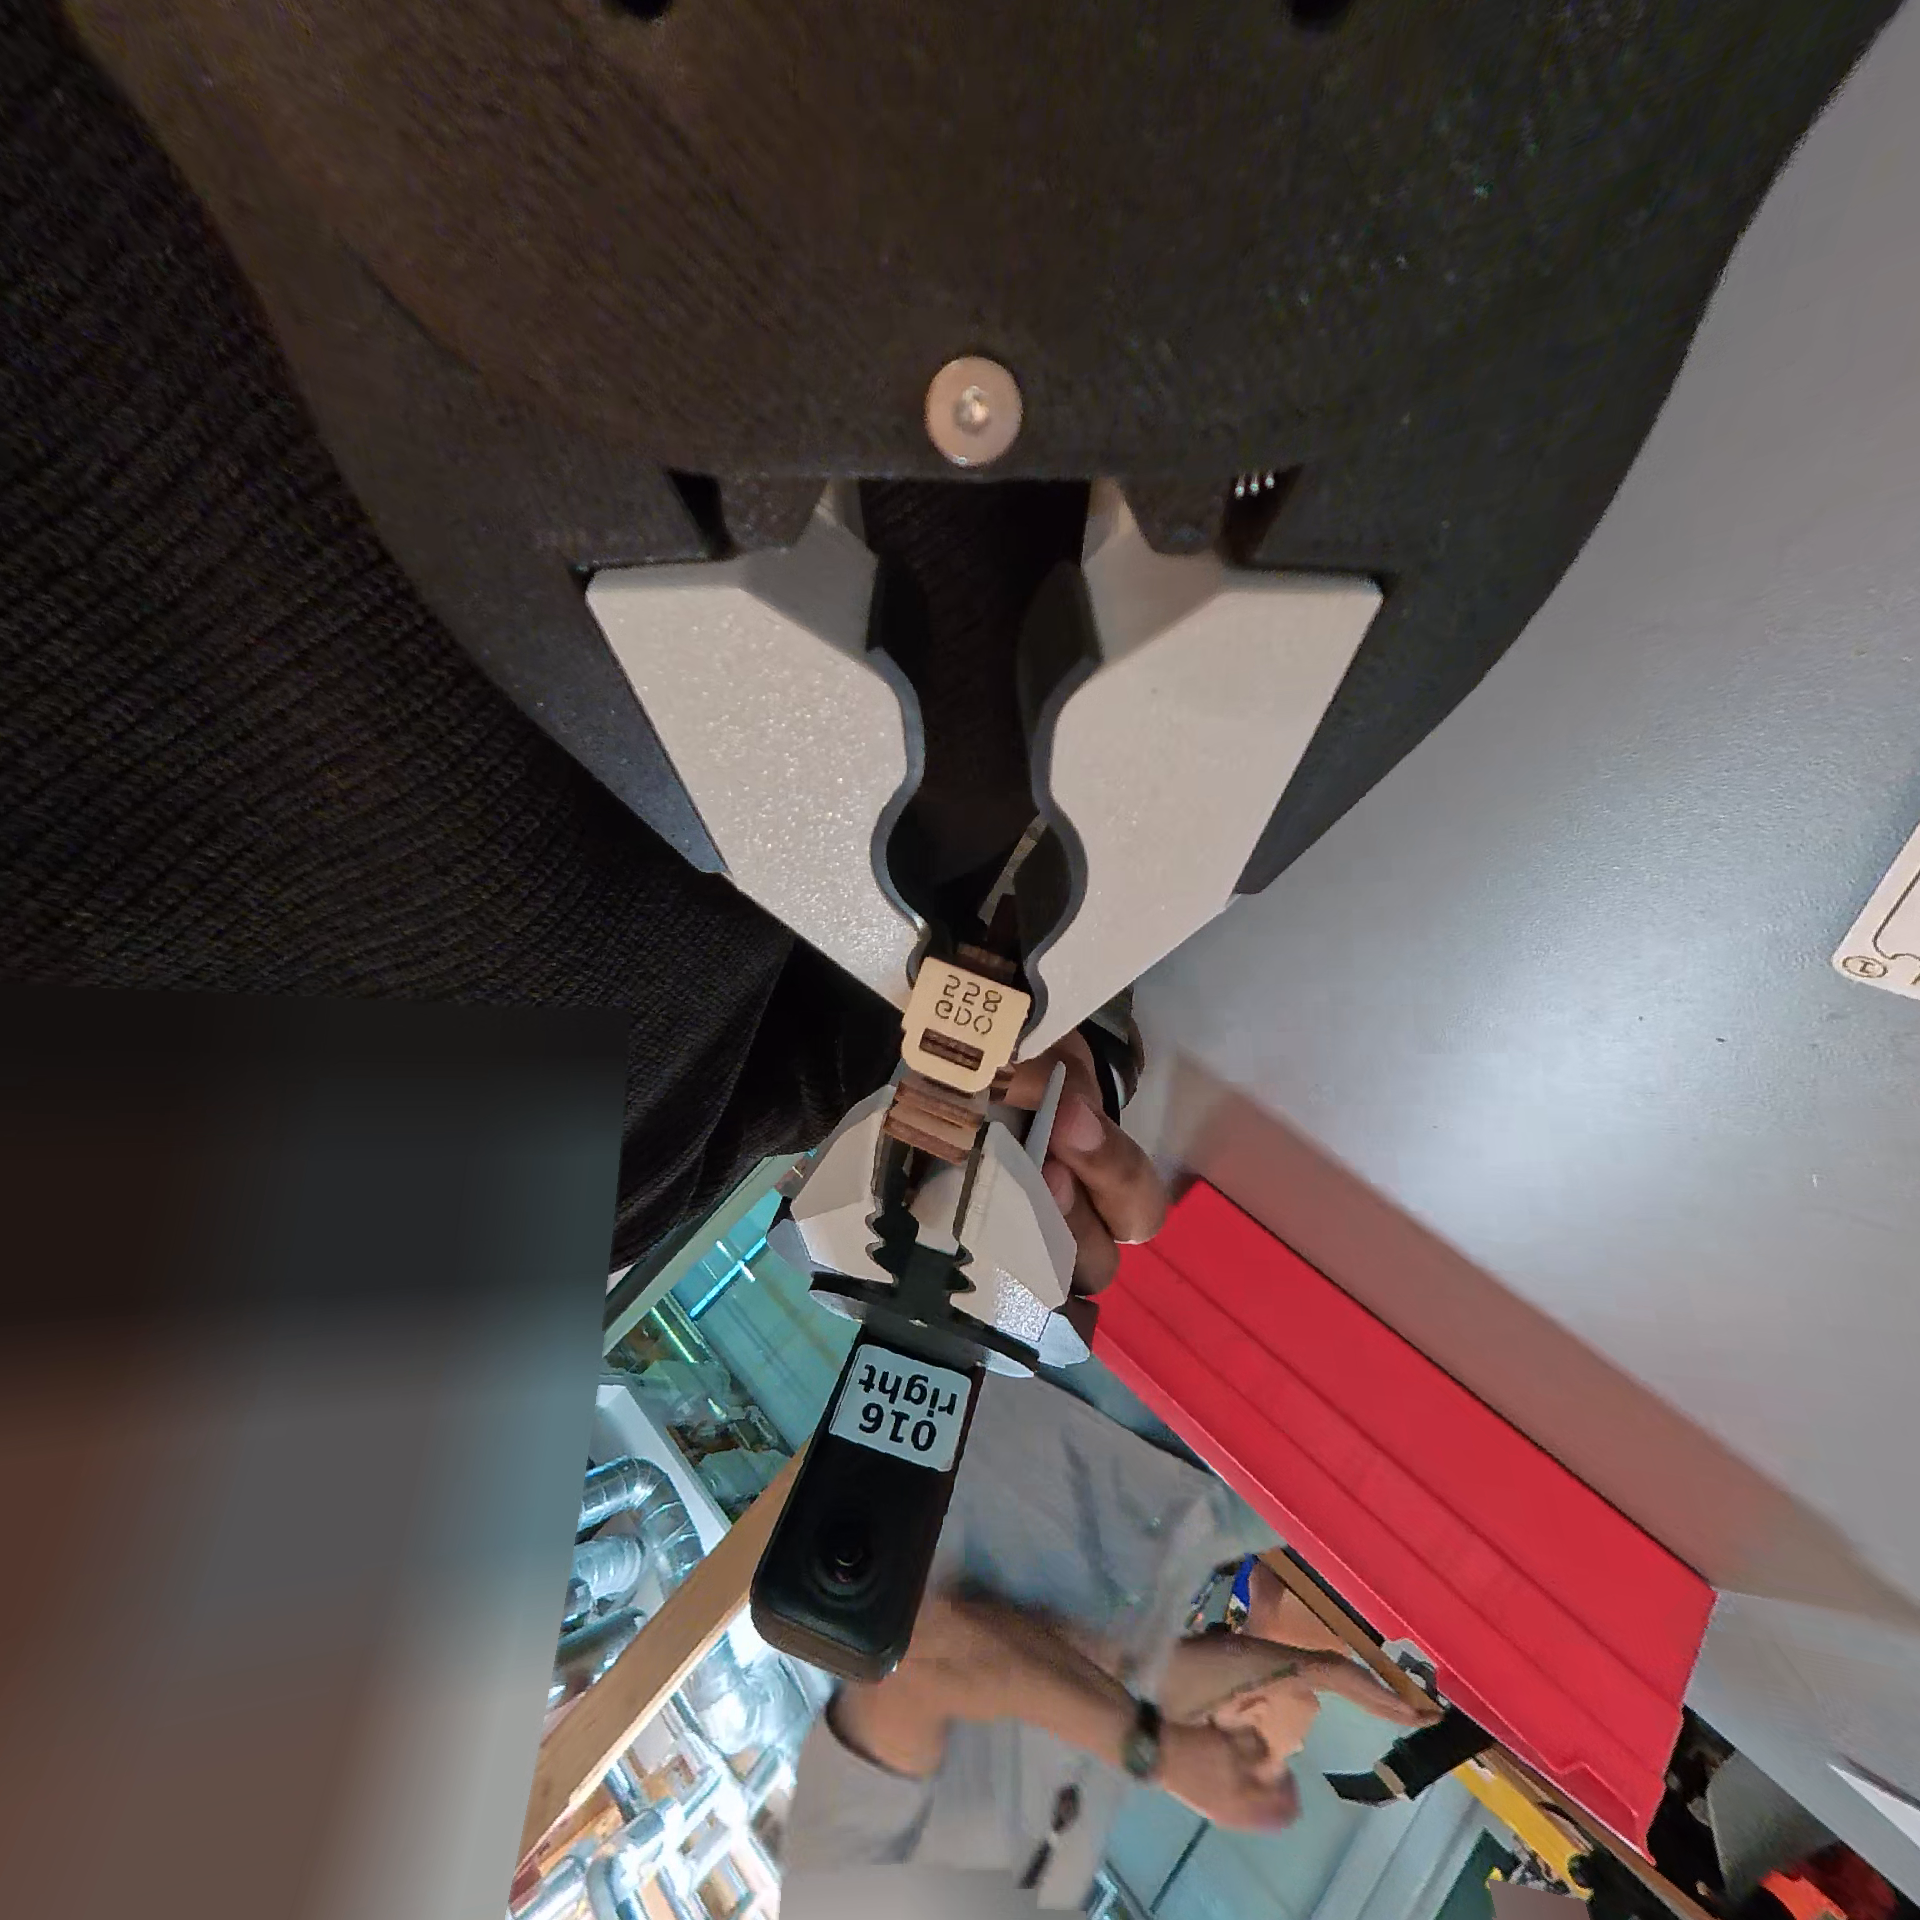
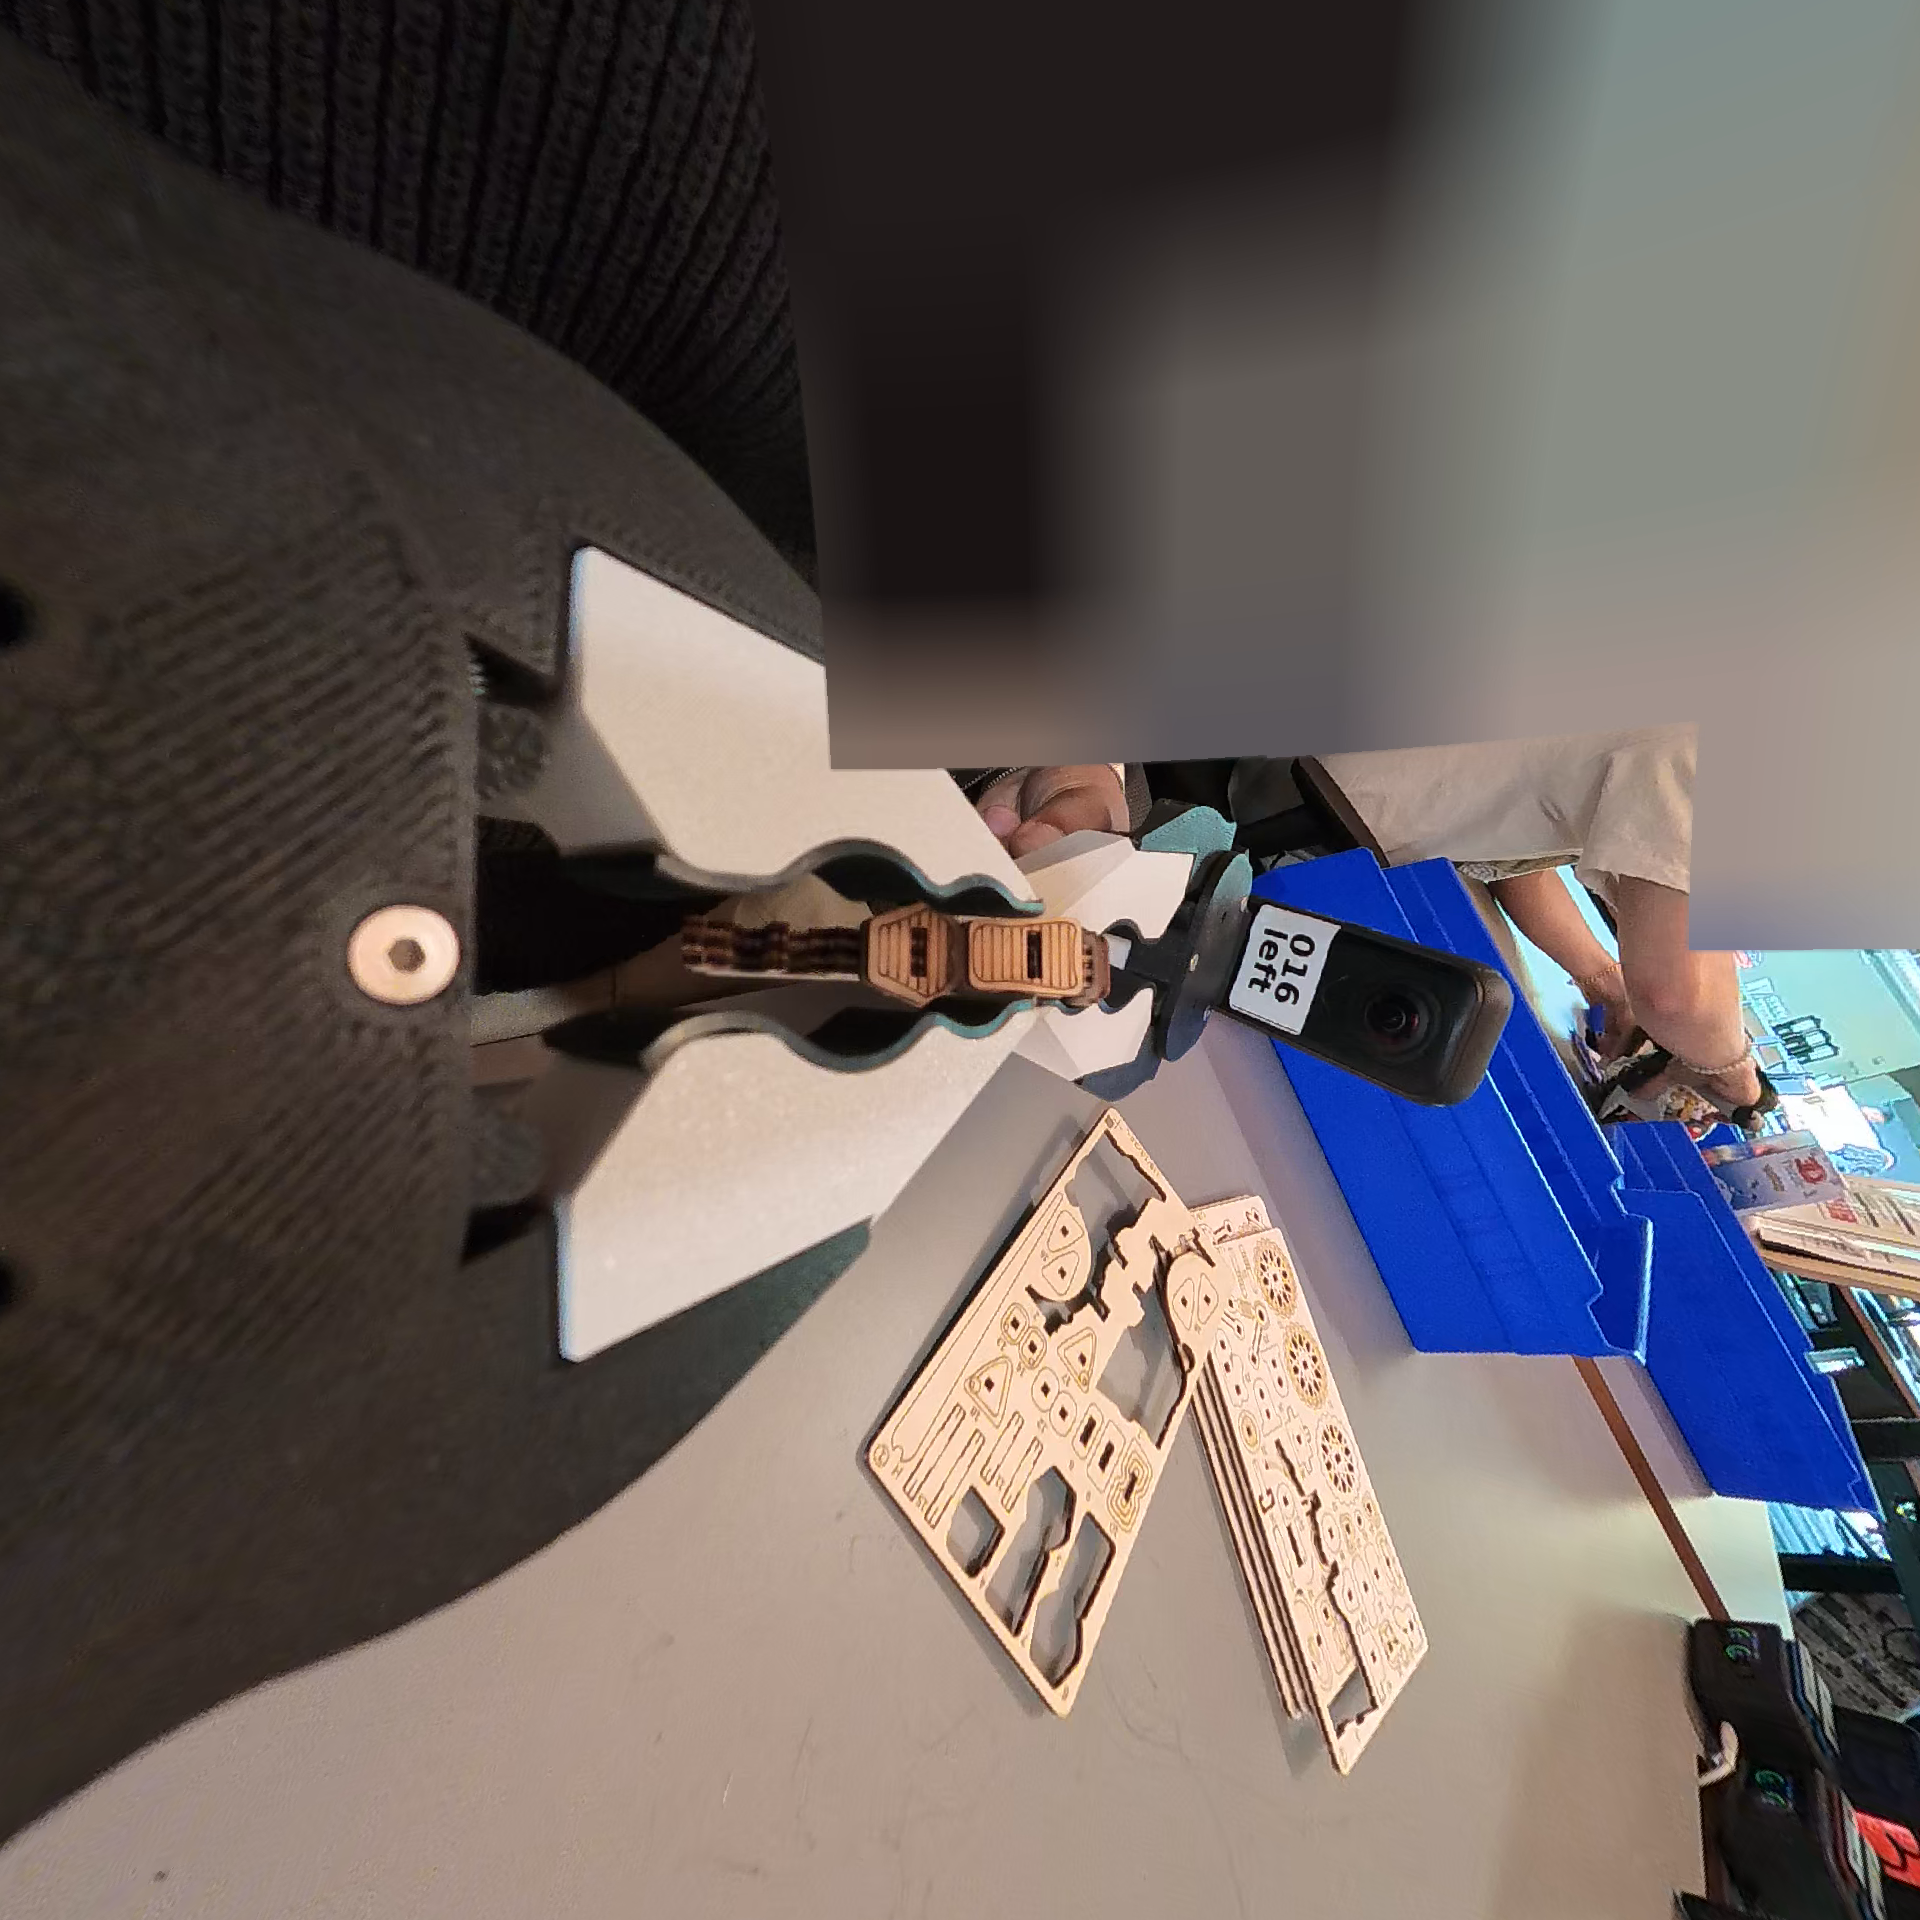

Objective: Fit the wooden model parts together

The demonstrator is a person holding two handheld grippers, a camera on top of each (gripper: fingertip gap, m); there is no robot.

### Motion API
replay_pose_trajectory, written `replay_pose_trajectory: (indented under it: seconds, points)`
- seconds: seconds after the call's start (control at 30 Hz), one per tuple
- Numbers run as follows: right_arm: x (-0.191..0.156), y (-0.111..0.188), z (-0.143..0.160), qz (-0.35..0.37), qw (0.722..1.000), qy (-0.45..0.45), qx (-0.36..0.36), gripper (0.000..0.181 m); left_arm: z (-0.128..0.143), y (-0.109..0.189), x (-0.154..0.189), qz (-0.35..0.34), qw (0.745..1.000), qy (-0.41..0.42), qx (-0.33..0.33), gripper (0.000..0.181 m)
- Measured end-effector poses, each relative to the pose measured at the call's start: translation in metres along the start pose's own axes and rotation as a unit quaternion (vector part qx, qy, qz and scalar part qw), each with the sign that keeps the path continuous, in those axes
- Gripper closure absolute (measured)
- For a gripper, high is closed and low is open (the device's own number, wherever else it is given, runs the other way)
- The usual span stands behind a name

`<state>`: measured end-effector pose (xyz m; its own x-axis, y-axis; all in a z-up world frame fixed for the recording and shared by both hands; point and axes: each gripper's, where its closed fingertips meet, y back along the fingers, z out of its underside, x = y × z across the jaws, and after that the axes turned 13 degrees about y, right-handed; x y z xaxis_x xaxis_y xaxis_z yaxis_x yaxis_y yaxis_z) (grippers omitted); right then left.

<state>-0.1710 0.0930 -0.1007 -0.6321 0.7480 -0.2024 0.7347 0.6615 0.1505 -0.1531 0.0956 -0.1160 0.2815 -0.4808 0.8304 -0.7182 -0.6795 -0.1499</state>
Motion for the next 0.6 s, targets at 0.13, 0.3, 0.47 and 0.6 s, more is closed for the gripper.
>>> replay_pose_trajectory:
  seconds: [0.13, 0.3, 0.47, 0.6]
  points:
    - [-0.0023, -0.0011, 0.001, -0.004, 1.0, 0.005, -0.002, 0.166, -0.0007, -0.0002, 0.0009, 0.003, 1.0, 0.001, 0.002, 0.175]
    - [-0.0019, -0.0005, -0.0006, -0.006, 1.0, -0.001, 0.003, 0.163, -0.0019, 0.0004, 0.0015, 0.007, 1.0, 0.005, 0.005, 0.175]
    - [-0.0012, -0.0005, -0.0007, -0.005, 1.0, -0.002, 0.004, 0.161, -0.0021, 0.0005, 0.0026, 0.009, 1.0, 0.005, 0.006, 0.175]
    - [0.0027, 0.002, -0.0043, 0.004, 1.0, -0.004, 0.015, 0.16, -0.0048, 0.0017, 0.0039, 0.015, 1.0, 0.008, 0.014, 0.175]
